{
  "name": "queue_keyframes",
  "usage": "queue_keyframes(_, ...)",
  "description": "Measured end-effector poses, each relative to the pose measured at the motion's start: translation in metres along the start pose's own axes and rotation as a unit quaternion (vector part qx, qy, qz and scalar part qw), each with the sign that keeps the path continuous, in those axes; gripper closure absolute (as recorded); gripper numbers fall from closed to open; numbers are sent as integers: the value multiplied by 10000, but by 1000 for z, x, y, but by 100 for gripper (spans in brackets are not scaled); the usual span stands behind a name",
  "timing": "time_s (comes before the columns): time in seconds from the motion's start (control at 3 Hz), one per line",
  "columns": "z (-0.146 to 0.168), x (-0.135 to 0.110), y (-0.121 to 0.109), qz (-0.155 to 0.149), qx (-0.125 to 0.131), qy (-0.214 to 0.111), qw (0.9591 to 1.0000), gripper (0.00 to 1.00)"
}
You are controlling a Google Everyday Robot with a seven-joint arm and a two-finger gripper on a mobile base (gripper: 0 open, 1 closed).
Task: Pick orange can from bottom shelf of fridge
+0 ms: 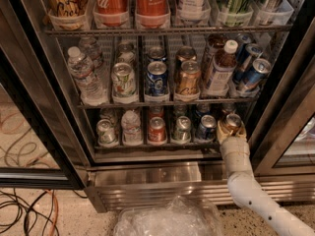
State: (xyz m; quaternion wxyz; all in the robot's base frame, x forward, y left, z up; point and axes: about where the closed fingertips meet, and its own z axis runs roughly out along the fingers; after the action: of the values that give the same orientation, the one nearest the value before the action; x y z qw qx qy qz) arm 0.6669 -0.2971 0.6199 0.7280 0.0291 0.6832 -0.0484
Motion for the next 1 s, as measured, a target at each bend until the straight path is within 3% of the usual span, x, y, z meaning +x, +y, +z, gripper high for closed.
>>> queue_keyframes(0.33,-9,-31,-6,147,-34,-287,9995,100)
queue_keyframes(0.67,-29,-56,-2,325,-276,-436,9981,100)
queue_keyframes(1.0,-57,-61,8,453,-674,-287,9963,100)
